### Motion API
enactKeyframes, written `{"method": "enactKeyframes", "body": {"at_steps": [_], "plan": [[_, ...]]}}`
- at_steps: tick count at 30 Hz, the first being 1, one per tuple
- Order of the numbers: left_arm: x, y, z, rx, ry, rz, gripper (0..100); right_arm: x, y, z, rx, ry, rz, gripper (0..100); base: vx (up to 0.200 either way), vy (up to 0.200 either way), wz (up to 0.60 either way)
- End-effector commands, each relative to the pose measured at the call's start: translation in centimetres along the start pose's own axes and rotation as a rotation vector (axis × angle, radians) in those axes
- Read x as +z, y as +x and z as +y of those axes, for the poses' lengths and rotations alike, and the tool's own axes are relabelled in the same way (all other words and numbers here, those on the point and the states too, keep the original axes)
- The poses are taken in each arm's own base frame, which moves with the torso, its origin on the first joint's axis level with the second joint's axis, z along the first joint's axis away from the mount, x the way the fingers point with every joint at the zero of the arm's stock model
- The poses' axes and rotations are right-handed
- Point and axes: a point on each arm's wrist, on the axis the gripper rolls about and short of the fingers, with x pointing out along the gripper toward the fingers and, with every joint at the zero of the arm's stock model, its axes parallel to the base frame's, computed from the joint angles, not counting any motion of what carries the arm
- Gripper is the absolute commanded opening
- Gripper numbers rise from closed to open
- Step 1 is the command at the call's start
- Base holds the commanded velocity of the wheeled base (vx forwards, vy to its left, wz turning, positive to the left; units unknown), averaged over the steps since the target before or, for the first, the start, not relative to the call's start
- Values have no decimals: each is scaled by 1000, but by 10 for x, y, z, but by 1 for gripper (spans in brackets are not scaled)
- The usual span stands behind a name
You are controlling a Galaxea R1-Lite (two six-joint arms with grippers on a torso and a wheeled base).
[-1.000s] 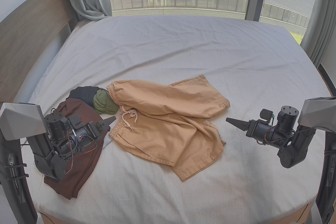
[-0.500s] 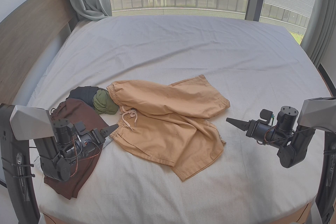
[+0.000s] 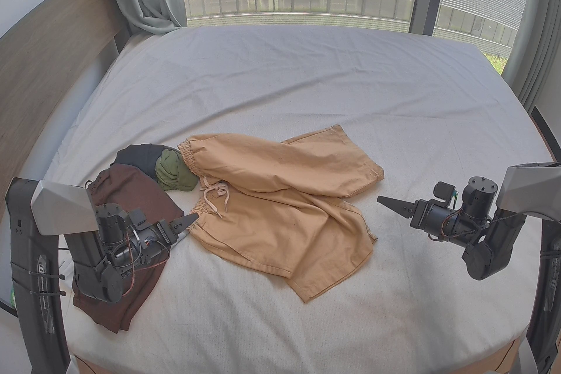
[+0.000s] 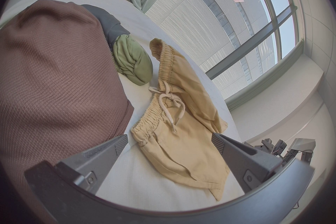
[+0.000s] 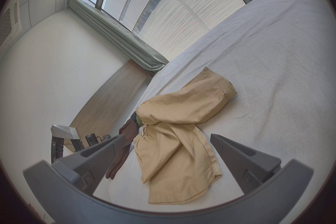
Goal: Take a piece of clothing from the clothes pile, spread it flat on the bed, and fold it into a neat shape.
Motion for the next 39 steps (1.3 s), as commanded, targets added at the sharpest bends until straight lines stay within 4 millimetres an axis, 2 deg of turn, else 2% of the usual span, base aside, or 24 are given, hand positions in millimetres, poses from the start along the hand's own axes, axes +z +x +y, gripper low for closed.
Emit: {"method": "enactKeyframes", "body": {"at_steps": [1, 7, 27, 28, 37, 39], "plan": [[-7, 7, 10, 14, -7, 9, 100, -1, 1, 0, 2, 1, 3, 100, 0, 0, 0], [-6, 13, 19, 22, -7, -5, 100, -1, 1, 0, 4, 2, 3, 100, 0, 0, 0], [-8, 41, 31, 11, -32, -50, 100, -1, 1, 1, 6, 1, 5, 100, 0, 0, 0], [-9, 41, 31, 10, -32, -49, 0, -1, 1, 1, 6, 1, 5, 100, 0, 0, 0], [-12, 45, 32, 7, -27, -46, 0, -8, 3, -5, -3, 3, 20, 100, 0, 0, 0], [-13, 44, 33, 15, -29, -45, 0, -14, 5, -14, -19, -26, 33, 100, 0, 0, 0]]}}
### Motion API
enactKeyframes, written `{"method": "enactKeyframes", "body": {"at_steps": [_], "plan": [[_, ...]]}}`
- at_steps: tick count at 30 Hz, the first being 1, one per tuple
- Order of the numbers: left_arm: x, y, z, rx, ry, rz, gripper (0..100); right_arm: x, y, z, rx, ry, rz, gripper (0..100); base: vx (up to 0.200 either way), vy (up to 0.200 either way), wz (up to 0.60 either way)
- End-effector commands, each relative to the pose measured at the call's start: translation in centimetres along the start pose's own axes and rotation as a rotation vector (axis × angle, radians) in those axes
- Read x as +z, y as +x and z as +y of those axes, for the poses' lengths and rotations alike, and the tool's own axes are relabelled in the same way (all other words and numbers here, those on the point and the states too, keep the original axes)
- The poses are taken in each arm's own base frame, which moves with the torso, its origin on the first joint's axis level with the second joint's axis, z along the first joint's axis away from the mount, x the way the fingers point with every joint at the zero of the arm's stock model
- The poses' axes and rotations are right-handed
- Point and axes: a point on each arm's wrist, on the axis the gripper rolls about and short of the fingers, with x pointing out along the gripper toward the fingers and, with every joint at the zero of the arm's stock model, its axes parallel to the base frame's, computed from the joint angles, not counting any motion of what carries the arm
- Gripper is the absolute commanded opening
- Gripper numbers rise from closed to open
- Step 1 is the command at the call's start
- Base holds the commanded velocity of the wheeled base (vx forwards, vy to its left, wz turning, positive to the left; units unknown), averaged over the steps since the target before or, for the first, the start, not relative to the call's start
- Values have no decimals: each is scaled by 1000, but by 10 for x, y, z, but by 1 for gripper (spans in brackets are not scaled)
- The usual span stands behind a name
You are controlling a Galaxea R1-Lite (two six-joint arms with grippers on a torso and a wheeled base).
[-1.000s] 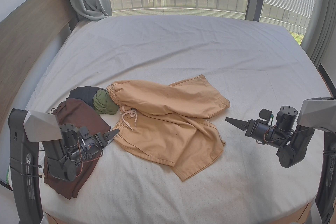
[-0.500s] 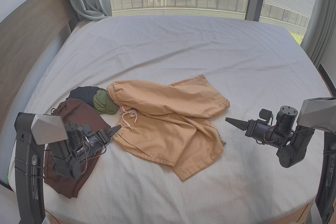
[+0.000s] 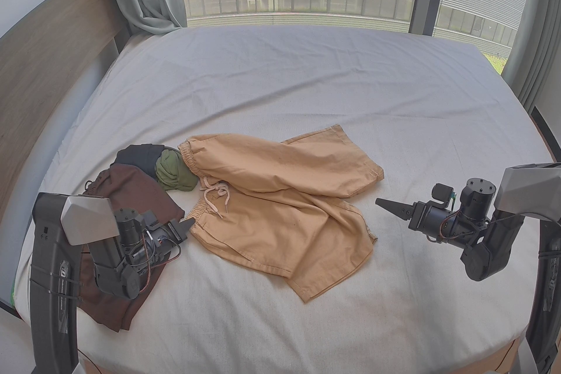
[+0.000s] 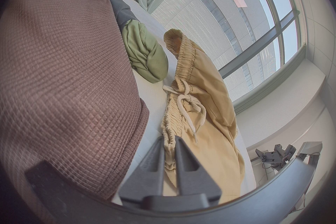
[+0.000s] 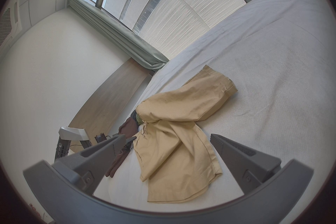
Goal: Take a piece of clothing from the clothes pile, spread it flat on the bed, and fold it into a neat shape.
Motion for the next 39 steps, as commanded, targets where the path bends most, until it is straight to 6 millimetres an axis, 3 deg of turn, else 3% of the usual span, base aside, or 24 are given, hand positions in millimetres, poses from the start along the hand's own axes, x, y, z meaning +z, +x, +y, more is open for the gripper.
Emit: {"method": "enactKeyframes", "body": {"at_steps": [1, 11, 16, 30, 39], "plan": [[-3, -1, 2, 13, -3, 2, 0, -14, 4, -16, -25, -17, 29, 100, 0, 0, 0], [-2, -3, 1, 24, 0, -5, 0, -41, 16, -42, -59, 34, 77, 100, 0, 0, 0], [-3, -4, 1, 29, -3, -3, 0, -56, 28, -52, -160, 81, 46, 100, 0, 0, 0], [0, -5, 4, 38, -5, -11, 0, -82, 33, -27, -156, 332, 123, 100, 0, 0, 0], [0, -5, 4, 36, -4, -14, 0, -81, 34, -24, -166, 382, 108, 100, 0, 0, 0]]}}
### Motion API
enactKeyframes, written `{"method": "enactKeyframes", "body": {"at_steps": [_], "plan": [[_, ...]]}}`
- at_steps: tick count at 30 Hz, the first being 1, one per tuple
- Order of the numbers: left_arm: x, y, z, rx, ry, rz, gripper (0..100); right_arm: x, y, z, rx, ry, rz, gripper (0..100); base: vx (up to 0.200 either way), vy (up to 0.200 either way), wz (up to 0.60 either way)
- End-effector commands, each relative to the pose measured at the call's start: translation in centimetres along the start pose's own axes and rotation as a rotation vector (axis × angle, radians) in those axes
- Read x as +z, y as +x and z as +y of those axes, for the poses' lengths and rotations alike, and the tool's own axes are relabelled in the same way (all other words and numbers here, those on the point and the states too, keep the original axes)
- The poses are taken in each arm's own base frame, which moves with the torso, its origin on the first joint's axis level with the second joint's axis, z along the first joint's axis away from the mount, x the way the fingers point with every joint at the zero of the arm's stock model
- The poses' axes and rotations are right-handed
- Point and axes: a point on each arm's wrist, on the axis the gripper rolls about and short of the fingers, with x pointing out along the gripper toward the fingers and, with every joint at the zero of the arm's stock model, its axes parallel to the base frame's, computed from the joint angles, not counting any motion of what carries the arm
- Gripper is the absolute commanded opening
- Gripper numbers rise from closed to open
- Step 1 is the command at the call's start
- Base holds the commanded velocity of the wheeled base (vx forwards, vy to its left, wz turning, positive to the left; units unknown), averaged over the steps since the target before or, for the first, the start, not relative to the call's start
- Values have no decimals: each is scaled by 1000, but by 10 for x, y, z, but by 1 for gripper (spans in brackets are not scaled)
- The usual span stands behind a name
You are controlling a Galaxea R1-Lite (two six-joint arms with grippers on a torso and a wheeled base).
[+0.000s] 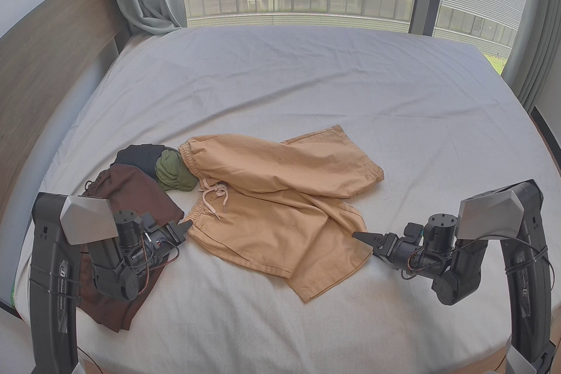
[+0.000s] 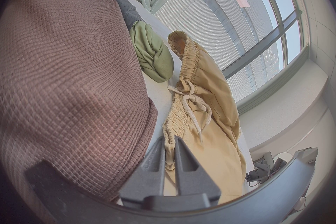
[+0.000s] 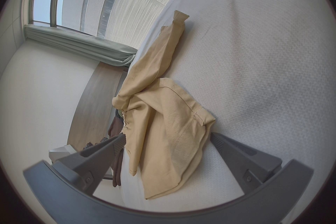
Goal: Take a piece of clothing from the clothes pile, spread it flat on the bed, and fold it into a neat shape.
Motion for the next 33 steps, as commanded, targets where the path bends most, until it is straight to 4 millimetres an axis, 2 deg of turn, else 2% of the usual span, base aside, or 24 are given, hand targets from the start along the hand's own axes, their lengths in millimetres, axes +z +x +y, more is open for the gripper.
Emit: {"method": "enactKeyframes", "body": {"at_steps": [1, 17, 18, 33], "plan": [[0, 0, 0, -1, 0, -1, 0, 2, 0, -1, -9, 4, -14, 100, 0, 0, 0], [-1, 1, 1, 1, -1, 1, 0, 13, -2, -4, -8, 39, -54, 100, 0, 0, 0], [-1, 1, 1, 0, -1, 2, 0, 13, -1, -4, -8, 39, -54, 0, 0, 0, 0], [-2, 0, 1, 3, -2, 5, 0, 29, -8, -12, -24, 36, -116, 0, 0, 0, 0]]}}
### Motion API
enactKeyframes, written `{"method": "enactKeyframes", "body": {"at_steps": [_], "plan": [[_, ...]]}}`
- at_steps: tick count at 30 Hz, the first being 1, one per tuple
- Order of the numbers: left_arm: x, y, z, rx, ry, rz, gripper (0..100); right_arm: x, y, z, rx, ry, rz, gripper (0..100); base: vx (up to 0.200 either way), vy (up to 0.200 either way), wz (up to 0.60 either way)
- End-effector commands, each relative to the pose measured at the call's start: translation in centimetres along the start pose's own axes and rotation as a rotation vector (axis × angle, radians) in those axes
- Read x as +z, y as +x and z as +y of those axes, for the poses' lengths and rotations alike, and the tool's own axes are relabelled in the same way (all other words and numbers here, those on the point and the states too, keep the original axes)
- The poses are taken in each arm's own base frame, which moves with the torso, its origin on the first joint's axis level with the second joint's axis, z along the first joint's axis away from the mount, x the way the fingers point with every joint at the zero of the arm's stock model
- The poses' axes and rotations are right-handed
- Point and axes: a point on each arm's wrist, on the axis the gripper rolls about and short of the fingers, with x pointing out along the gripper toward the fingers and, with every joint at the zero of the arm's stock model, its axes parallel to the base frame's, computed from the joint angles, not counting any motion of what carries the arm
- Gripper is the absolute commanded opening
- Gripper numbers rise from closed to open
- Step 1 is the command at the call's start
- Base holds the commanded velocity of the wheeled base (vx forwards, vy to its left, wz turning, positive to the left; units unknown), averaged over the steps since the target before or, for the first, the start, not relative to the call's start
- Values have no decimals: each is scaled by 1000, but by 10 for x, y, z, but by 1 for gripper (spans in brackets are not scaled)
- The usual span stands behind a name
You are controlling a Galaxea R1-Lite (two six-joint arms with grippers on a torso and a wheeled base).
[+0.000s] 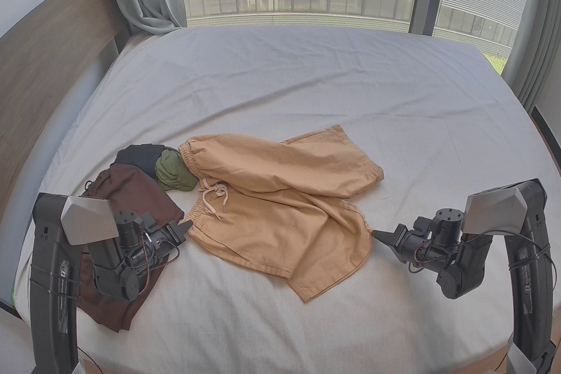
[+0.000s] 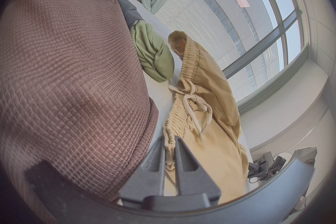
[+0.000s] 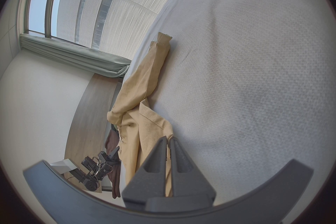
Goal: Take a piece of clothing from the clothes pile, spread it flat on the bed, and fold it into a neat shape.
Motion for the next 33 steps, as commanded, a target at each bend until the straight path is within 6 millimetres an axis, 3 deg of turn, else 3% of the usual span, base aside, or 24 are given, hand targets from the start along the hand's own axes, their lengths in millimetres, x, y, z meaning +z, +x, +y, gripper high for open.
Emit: {"method": "enactKeyframes", "body": {"at_steps": [1, 5, 8, 12, 23, 33], "plan": [[-1, -2, -1, 3, -3, 4, 0, 9, -3, -1, 2, -5, -27, 0, 0, 0, 0], [0, -12, -6, 7, -10, 23, 0, 20, -5, 1, 12, -20, -64, 0, 0, 0, 0], [2, -34, -22, -2, -17, 64, 0, 35, -6, 0, 23, -39, -108, 0, 0, 0, 0], [4, -50, -31, 1, -25, 80, 0, 44, -3, 2, 43, -55, -133, 0, 0, 0, 0], [-15, -90, -36, 74, 11, 185, 0, 68, 6, 1, 47, -68, -169, 0, 0, 0, 0], [-25, -105, -37, 102, 34, 242, 0, 86, 14, 0, 27, -92, -178, 0, 0, 0, 0]]}}
